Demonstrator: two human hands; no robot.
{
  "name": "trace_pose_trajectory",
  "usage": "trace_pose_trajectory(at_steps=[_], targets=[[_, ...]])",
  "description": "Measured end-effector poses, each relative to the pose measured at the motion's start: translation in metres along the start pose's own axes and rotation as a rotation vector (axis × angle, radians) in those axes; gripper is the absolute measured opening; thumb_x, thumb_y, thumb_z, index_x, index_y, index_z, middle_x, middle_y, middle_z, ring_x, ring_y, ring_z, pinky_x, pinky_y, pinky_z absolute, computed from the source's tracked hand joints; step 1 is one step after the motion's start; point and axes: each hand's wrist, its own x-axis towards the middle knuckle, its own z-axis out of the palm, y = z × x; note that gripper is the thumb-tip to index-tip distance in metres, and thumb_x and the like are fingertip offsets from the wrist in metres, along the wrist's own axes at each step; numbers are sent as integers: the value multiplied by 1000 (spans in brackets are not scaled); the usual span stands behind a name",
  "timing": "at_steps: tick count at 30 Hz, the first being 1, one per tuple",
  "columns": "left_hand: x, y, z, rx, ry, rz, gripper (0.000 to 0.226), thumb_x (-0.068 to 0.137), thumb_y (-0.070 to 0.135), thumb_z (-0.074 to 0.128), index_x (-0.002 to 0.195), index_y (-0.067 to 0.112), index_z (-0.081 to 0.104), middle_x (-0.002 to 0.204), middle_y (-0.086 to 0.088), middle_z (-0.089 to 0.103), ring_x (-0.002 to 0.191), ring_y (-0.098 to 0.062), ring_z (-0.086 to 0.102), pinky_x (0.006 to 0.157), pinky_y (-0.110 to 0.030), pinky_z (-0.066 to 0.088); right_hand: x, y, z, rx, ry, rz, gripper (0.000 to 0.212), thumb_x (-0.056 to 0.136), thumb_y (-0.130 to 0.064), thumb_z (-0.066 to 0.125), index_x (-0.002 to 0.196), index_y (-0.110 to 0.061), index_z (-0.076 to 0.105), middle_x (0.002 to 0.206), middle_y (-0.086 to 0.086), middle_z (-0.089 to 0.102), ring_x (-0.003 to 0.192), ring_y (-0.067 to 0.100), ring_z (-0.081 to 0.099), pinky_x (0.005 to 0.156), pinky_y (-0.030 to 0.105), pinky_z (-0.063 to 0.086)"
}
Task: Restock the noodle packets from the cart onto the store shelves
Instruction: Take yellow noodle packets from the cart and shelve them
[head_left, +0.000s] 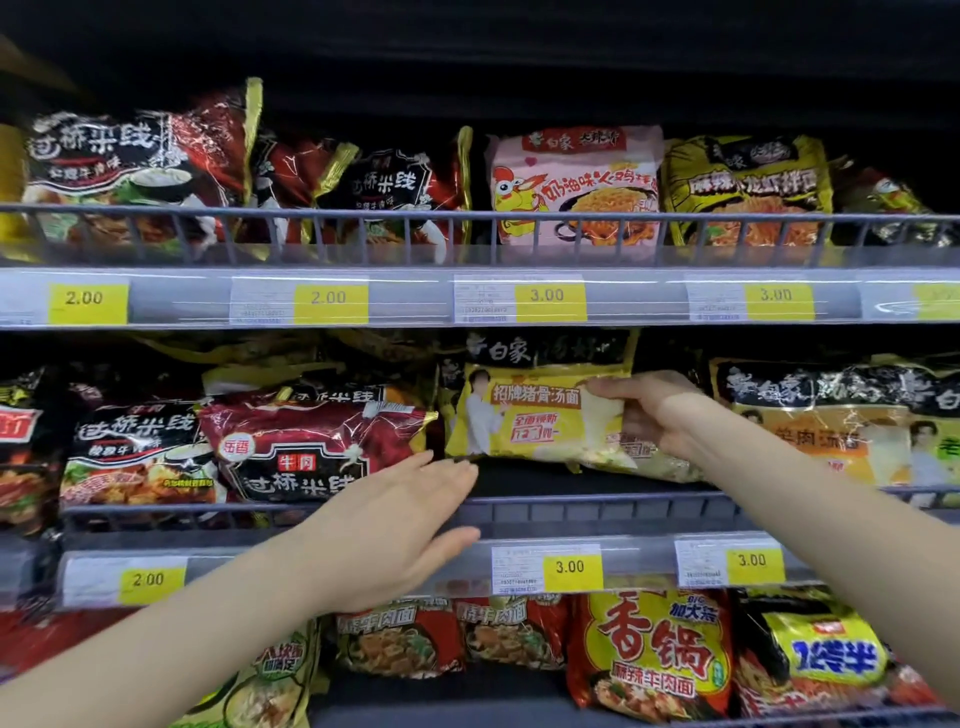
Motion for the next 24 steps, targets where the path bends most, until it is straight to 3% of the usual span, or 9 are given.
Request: trace_pose_trajectory(at_steps=[2, 4, 7, 9, 11, 15, 17, 21, 24], targets=[[0, -6, 9, 130, 6, 37, 68, 97, 50, 9, 121, 13, 61, 118, 3, 66, 110, -9, 62, 103, -34, 31, 4, 4, 10, -76, 43, -13, 38, 68, -10, 82, 100, 2, 65, 86, 14, 75, 69, 24, 73, 56, 28, 57], [-1, -10, 19, 184, 2, 62, 67, 97, 49, 11, 116, 14, 66, 112, 4, 69, 105, -9, 64, 100, -35, 37, 5, 7, 20, -152, 70, -24, 50, 64, -18, 86, 103, 3, 65, 92, 16, 73, 81, 32, 72, 69, 38, 60], [0, -12, 22, 247, 21, 82, 67, 96, 49, 13, 117, 14, 66, 112, 4, 69, 106, -10, 64, 99, -36, 38, 5, 9, 33, -217, 62, -48, 42, 68, -20, 84, 98, 2, 65, 94, 8, 69, 79, 27, 62, 67, 33, 56], [-1, -13, 23, 279, 39, 90, 66, 96, 49, 14, 118, 14, 65, 113, 4, 69, 107, -10, 64, 100, -37, 38, 6, 11, 41, -214, 45, -64, 34, 71, -16, 82, 93, 2, 64, 105, 9, 63, 84, 23, 58, 75, 29, 53], [-1, -14, 25, 294, 46, 98, 66, 96, 49, 14, 119, 13, 64, 115, 3, 69, 108, -10, 63, 101, -38, 37, 10, 15, 47, -205, 41, -77, 42, 71, -15, 82, 100, 8, 63, 118, 15, 62, 86, 23, 59, 83, 31, 51], [-1, -14, 24, 290, 39, 99, 66, 97, 48, 12, 119, 13, 64, 115, 2, 69, 108, -11, 63, 102, -38, 36, 18, 21, 56, -297, 64, -129, 40, 70, -16, 82, 99, 6, 65, 115, 16, 65, 96, 29, 63, 88, 40, 53], [0, -13, 23, 288, 33, 102, 67, 97, 47, 11, 118, 13, 64, 114, 3, 69, 107, -10, 63, 102, -38, 36, 21, 22, 59, -400, 91, -180, 32, 74, -18, 79, 96, 1, 67, 103, 12, 68, 92, 25, 63, 83, 35, 53], [0, -13, 20, 273, 24, 109, 67, 97, 45, 9, 117, 14, 65, 113, 4, 69, 107, -9, 63, 101, -37, 38, 20, 22, 65, -703, 134, -297, 17, 86, -21, 67, 80, -6, 62, 73, 4, 55, 71, 20, 53, 51, 21, 35], [0, -13, 20, 250, 8, 110, 66, 97, 45, 10, 118, 14, 65, 114, 4, 69, 108, -9, 63, 102, -37, 35, 19, 21, 70, -915, 193, -332, 24, 88, -25, 64, 74, -7, 56, 71, 5, 53, 64, 20, 53, 53, 22, 38]])
